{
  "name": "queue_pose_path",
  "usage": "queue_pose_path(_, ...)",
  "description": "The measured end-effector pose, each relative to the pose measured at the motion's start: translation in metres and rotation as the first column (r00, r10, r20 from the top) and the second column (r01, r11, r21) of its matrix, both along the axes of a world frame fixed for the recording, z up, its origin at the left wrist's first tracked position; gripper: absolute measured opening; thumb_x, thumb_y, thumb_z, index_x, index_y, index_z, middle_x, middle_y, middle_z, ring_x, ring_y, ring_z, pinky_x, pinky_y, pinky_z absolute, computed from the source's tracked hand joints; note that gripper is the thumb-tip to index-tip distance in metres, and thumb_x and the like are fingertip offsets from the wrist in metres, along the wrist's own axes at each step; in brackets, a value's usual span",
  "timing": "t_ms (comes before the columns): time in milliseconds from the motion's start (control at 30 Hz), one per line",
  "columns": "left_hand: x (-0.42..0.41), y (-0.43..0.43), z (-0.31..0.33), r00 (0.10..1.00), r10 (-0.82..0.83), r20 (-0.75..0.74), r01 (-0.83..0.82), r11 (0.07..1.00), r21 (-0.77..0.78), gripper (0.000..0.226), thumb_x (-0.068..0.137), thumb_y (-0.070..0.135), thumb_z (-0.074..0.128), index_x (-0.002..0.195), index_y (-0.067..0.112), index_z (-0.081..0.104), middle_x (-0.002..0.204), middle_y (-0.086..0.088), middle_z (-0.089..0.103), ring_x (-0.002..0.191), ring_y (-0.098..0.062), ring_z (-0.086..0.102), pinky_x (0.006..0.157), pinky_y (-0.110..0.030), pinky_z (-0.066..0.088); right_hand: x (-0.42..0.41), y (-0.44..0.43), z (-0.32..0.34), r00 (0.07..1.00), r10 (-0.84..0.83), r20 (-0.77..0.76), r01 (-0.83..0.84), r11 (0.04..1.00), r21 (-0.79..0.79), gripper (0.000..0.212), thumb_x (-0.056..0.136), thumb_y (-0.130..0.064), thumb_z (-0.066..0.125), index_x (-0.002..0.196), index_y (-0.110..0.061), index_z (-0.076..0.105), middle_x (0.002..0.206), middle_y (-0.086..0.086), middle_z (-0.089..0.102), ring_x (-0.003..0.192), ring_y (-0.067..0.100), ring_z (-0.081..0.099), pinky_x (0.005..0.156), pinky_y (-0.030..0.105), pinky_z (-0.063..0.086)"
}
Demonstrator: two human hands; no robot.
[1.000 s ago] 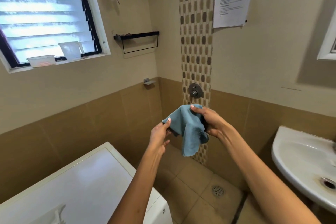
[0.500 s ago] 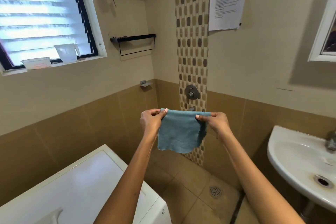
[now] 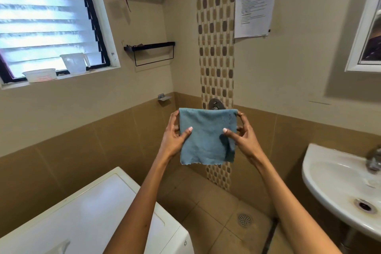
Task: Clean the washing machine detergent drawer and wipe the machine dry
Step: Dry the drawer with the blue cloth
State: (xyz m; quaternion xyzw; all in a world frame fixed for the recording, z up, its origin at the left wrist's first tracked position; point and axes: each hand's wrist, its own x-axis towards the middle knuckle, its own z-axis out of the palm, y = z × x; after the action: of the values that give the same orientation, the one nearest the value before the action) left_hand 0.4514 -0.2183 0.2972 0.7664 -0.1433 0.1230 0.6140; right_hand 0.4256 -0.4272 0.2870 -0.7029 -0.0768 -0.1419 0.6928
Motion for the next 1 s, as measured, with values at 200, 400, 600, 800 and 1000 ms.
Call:
queue_pose_path(200,0.002,0.003,-0.003,0.984,-0.058,-0.167,0.066,0.997,0.042,0.067,0.082,0.009,0.068,0.125,0.038,0.026,0.109,-0.015,0.061,0.092,-0.030,0.066,0.078,-0.050,0.056,0.003,-0.009,-0.006,0.971,0.168,-0.169,-0.167,0.986,0.023,0.088,0.074,0.007,0.070,0.141,-0.026,0.022,0.118,0.015,0.056,0.100,0.028,0.064,0.074,0.035,0.059)
queue_pose_path(400,0.001,-0.004,-0.002,0.895,-0.011,-0.446,-0.122,0.955,-0.269,0.057,0.074,0.004,0.076,0.115,0.011,0.036,0.108,-0.020,0.056,0.083,-0.022,0.059,0.073,-0.033,0.053,0.009,-0.009,-0.003,0.901,-0.071,-0.428,0.141,0.981,0.132,0.066,0.070,0.002,0.076,0.121,-0.008,0.035,0.108,0.015,0.053,0.093,0.026,0.059,0.075,0.036,0.053)
queue_pose_path(600,0.001,-0.013,0.004,0.931,-0.178,-0.317,0.158,0.983,-0.089,0.044,0.075,-0.009,0.068,0.117,0.002,0.060,0.100,-0.015,0.069,0.085,-0.018,0.067,0.074,-0.024,0.058,-0.010,-0.031,0.010,0.961,-0.096,-0.258,0.029,0.967,-0.253,0.040,0.071,0.005,0.074,0.105,-0.013,0.065,0.119,0.012,0.060,0.098,0.019,0.058,0.076,0.025,0.054)
queue_pose_path(800,0.004,-0.066,0.000,0.999,-0.040,0.030,0.021,0.881,0.473,0.022,0.078,0.010,0.073,0.101,0.009,0.071,0.090,0.000,0.067,0.071,-0.005,0.056,0.056,-0.009,0.044,-0.027,-0.063,0.007,0.900,-0.412,-0.140,0.226,0.718,-0.658,0.022,0.088,-0.013,0.062,0.109,-0.011,0.067,0.106,0.009,0.066,0.079,0.013,0.057,0.046,0.012,0.037)
queue_pose_path(1000,0.007,-0.145,-0.011,0.956,-0.244,-0.162,0.284,0.910,0.302,0.010,0.088,0.014,0.064,0.092,0.006,0.067,0.084,-0.012,0.065,0.073,-0.019,0.060,0.062,-0.025,0.049,-0.069,-0.132,0.000,0.852,-0.473,-0.224,0.374,0.849,-0.373,0.008,0.082,-0.008,0.063,0.088,-0.008,0.068,0.079,0.009,0.063,0.069,0.020,0.058,0.051,0.024,0.046)
